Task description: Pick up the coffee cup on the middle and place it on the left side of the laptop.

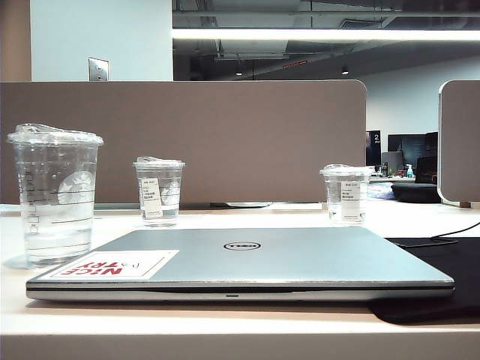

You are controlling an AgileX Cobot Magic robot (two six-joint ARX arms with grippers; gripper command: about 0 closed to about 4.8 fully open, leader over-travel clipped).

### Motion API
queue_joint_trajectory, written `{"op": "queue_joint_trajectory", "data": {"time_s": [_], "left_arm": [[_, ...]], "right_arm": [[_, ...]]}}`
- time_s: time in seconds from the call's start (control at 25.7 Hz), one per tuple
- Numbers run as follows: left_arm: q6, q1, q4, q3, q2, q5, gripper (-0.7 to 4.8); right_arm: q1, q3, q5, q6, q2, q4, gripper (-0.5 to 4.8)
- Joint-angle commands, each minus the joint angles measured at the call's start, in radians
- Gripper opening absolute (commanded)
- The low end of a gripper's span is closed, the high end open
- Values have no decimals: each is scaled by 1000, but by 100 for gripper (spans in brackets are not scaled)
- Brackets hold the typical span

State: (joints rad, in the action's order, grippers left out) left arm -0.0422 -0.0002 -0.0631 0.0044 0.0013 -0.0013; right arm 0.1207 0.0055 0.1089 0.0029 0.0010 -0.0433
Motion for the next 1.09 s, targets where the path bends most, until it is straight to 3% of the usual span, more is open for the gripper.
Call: {"op": "queue_joint_trajectory", "data": {"time_s": [0.04,0.31,0.7,1.09], "left_arm": [[-6,2,20,5,0,-2,-5],[-6,2,21,5,0,-1,-5],[-6,2,19,5,0,2,-5],[-6,2,19,5,0,2,-5]], "right_arm": [[-24,-4,2,0,-2,17,-5],[-79,-4,2,0,-2,17,-5],[-80,-4,2,0,-2,17,-5],[-170,-4,3,0,-2,18,-5]]}}
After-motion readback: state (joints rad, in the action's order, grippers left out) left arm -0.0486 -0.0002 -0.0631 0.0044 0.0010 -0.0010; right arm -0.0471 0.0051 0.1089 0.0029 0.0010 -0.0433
